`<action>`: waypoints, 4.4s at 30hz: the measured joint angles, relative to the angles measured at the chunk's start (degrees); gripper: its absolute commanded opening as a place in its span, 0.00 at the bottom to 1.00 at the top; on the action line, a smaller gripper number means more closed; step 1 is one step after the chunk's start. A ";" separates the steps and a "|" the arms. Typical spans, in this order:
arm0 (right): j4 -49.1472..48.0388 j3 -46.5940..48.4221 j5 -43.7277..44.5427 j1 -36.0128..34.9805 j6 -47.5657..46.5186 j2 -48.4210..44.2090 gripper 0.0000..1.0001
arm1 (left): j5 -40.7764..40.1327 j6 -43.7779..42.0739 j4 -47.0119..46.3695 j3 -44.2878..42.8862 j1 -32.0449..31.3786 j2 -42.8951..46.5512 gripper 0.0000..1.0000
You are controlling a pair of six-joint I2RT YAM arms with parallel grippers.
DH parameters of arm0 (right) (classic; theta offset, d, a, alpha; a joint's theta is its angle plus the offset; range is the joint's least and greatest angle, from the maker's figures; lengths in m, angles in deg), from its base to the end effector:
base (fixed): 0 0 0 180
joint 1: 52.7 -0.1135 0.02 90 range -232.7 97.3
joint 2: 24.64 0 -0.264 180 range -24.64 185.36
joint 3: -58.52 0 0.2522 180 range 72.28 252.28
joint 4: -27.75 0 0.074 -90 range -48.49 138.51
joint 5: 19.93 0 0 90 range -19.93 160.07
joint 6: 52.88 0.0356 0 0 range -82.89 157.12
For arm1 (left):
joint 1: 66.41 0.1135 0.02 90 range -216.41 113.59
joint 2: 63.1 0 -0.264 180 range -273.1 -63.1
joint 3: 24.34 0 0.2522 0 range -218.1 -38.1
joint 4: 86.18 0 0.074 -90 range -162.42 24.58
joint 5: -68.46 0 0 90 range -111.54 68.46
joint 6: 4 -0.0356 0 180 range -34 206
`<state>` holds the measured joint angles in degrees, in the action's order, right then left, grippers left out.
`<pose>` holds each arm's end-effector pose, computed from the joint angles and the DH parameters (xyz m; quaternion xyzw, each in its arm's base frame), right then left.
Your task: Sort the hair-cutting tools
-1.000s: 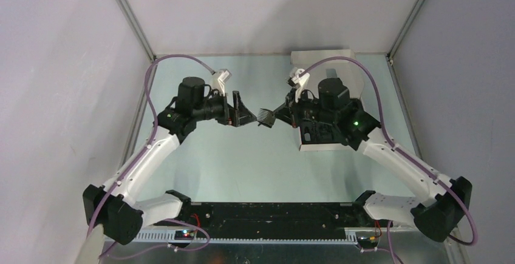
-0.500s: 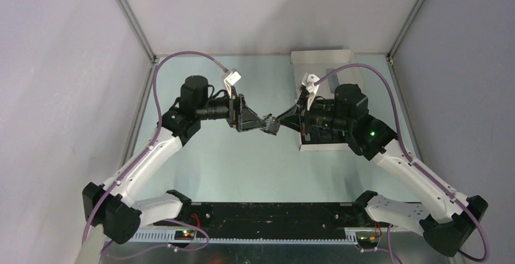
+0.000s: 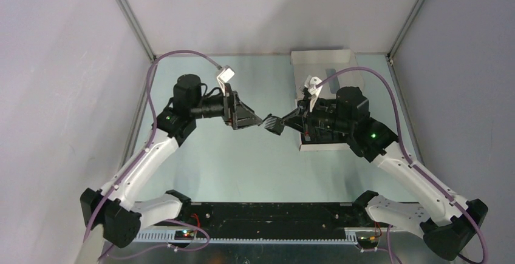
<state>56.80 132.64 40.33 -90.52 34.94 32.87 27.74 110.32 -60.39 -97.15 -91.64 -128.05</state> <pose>0.1648 0.1503 0.3857 -0.4087 0.6530 0.3757 0.5151 0.2152 -0.1312 0.3572 0.2511 0.7331 -0.5302 0.3442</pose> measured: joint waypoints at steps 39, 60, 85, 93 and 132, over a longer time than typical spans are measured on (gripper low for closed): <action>-5.86 -3.02 -2.58 0.46 -0.83 -2.03 0.00 | 3.37 -2.19 -3.19 -0.02 -7.61 -0.07 0.45; -6.73 -3.30 -0.46 1.92 4.72 -1.22 0.62 | -20.37 -13.81 5.95 -2.93 -13.51 1.38 0.00; 2.67 -6.49 13.97 14.56 29.75 -0.66 0.81 | -85.83 -38.42 3.87 2.93 -35.10 -18.32 0.00; 4.81 -10.40 16.72 20.65 30.69 -3.67 0.82 | -87.23 -35.21 8.90 1.88 -35.50 -30.08 0.00; 7.80 -10.95 15.69 32.46 27.50 -8.66 0.81 | -84.06 -17.94 28.63 -16.06 -42.29 -40.59 0.98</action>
<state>64.60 121.69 56.03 -58.07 62.44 24.22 -56.32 92.37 -31.75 -113.21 -133.94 -168.64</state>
